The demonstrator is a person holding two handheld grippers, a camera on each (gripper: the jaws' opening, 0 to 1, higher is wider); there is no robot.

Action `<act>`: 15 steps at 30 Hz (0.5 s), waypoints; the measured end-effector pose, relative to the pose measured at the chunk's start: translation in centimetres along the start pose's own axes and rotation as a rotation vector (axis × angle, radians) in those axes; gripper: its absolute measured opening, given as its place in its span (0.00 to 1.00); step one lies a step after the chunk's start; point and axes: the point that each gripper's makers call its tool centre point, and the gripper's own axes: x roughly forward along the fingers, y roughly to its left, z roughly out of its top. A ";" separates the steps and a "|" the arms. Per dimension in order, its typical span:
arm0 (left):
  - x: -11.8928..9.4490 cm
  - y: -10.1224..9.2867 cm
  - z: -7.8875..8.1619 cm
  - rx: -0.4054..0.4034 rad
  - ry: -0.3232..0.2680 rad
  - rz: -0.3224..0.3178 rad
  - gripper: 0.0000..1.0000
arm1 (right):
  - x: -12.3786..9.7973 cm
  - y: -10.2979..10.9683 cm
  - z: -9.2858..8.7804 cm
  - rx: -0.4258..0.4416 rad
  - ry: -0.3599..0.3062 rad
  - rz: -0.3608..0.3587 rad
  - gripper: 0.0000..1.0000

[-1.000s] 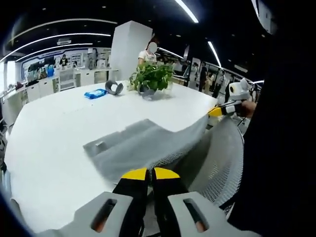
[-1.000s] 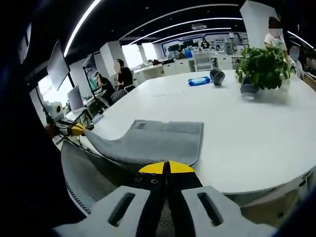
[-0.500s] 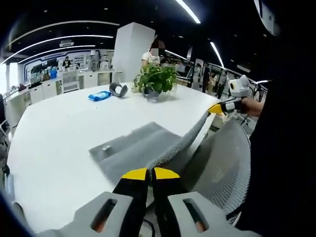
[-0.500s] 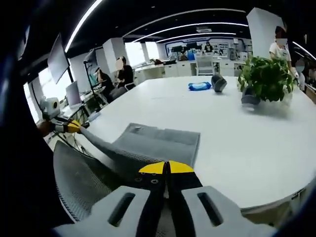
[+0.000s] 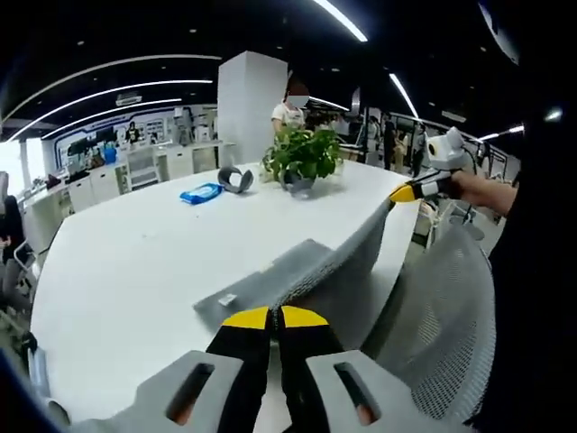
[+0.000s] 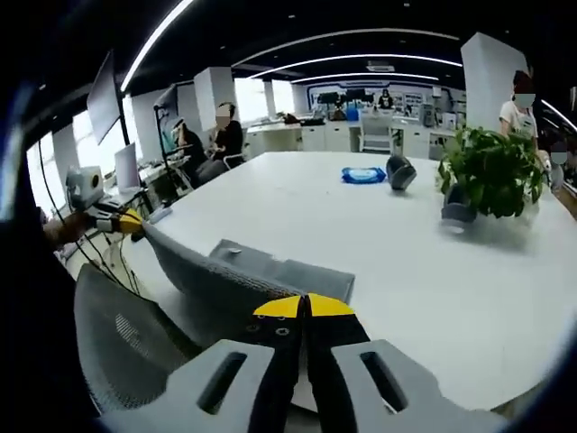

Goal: Fold the towel on the table until its edges align and the towel forms a compact rectangular stack.

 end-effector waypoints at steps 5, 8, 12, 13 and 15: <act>0.6 1.0 0.1 -0.004 0.005 0.004 0.03 | 0.8 -0.6 0.5 -0.022 0.004 0.010 0.00; 1.0 1.3 0.2 -0.005 0.007 0.005 0.03 | 1.4 -0.9 0.6 -0.044 0.016 0.010 0.00; 1.7 2.1 0.2 0.006 0.020 0.010 0.03 | 2.3 -1.4 0.7 -0.068 0.034 0.014 0.00; 1.8 2.2 0.2 0.005 0.022 0.010 0.03 | 2.4 -1.5 0.7 -0.069 0.036 0.016 0.00; 2.1 2.7 0.3 0.000 0.023 0.010 0.03 | 2.9 -1.8 0.9 -0.070 0.042 0.020 0.00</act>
